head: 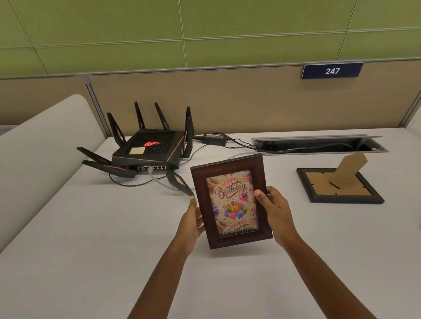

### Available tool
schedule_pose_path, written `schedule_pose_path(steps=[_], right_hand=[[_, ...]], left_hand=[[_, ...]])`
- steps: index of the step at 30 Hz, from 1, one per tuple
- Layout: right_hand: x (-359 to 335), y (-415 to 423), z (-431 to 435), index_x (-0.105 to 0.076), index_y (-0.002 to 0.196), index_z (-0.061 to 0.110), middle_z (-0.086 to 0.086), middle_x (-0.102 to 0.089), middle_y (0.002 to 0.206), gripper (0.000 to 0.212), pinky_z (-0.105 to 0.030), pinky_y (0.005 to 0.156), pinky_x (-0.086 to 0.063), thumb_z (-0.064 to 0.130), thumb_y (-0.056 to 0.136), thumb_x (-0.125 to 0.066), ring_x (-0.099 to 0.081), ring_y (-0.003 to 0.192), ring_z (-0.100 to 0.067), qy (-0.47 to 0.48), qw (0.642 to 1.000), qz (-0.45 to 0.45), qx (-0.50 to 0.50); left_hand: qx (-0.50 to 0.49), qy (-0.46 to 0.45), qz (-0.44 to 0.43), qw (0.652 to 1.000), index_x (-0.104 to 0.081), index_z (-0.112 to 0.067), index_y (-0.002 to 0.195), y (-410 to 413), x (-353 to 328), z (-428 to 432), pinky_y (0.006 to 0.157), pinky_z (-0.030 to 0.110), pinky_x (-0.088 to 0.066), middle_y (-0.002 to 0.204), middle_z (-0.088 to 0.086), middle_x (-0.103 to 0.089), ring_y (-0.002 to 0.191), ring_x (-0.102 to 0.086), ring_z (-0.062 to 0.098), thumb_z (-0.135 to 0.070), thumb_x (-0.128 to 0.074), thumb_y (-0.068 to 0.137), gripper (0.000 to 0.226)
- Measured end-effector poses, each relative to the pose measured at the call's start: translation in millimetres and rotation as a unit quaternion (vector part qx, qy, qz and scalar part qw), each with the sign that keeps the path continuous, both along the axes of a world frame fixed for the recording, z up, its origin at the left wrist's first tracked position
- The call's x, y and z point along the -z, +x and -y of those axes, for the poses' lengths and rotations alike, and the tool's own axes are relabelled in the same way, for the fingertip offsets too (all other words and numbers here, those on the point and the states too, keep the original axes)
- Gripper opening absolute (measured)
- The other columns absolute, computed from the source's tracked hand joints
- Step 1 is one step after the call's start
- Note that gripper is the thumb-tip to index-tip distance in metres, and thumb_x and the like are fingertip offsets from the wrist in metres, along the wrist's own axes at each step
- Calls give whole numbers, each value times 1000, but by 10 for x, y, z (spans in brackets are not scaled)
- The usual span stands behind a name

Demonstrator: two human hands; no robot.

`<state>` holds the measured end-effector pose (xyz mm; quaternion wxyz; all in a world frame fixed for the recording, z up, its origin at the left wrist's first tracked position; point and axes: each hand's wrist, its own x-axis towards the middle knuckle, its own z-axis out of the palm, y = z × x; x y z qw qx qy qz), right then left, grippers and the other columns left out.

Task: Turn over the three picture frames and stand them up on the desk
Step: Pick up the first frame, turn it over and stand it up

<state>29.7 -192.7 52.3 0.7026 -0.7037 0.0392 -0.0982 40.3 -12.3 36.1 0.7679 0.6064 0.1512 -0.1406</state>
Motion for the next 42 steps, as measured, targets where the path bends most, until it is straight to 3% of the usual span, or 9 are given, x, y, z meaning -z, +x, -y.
schedule_pose_path(steps=[3, 5, 9, 15, 21, 27, 38, 42], right_hand=[[30, 11, 12, -50, 96, 17, -4, -62, 100, 12, -34, 76, -54, 26, 90, -46, -63, 89, -22, -1, 1000, -16, -3], [56, 24, 25, -50, 95, 17, -5, -62, 101, 11, -37, 78, -54, 26, 90, -46, -63, 91, -24, 2, 1000, -21, -1], [95, 75, 25, -50, 90, 21, -2, -62, 97, 6, -25, 69, -53, 26, 90, -46, -63, 89, -21, 12, 1000, -22, -1], [197, 165, 25, -50, 91, 21, 0, -62, 95, 6, -23, 67, -53, 26, 90, -47, -64, 85, -17, 14, 999, -29, -8], [241, 227, 52, -52, 92, 21, 0, -63, 95, 9, -19, 66, -53, 27, 90, -46, -63, 86, -14, 19, 999, -29, -8], [246, 261, 81, -51, 95, 18, 7, -62, 90, 10, -9, 57, -53, 24, 91, -45, -62, 82, -8, 34, 999, -30, -21], [298, 261, 120, -50, 95, 21, 9, -62, 90, 8, -9, 55, -53, 24, 92, -43, -63, 80, -8, 53, 997, -32, -37], [312, 259, 146, -49, 94, 21, 10, -61, 89, 7, -7, 55, -52, 24, 92, -44, -61, 78, -5, 27, 998, -33, -37]], left_hand=[[-19, -8, 0, 1000, -55, -22, 112, 18, 36, 83, 100, 41, -42, 130, 10, -56, 108, -55, 24, -47, -24, 95, 43], [-22, -10, 2, 1000, -55, -22, 117, 28, 52, 128, 101, 44, -42, 130, 10, -57, 110, -55, 25, -47, -23, 95, 46], [-26, -21, 3, 999, -55, -22, 118, 51, 52, 200, 105, 50, -41, 132, 13, -56, 117, -55, 31, -47, -20, 96, 48], [-41, -40, -3, 998, -50, -16, 127, 111, 88, 248, 98, 45, -43, 132, 14, -55, 101, -56, 24, -45, -17, 96, 53], [-41, -42, -11, 998, -52, -17, 125, 184, 90, 269, 78, 35, -49, 124, 11, -58, 87, -61, 21, -47, -16, 96, 55], [-42, -23, -18, 999, -50, -15, 127, 206, 96, 306, 92, 43, -45, 131, 15, -55, 104, -57, 28, -45, -16, 96, 55], [-49, -19, -10, 999, -53, -14, 124, 186, 130, 329, 96, 47, -44, 128, 16, -57, 102, -58, 29, -51, -14, 94, 61], [-87, 33, 15, 996, -54, -10, 122, 121, 122, 348, 91, 40, -46, 124, 16, -59, 103, -58, 27, -45, -12, 96, 61]])
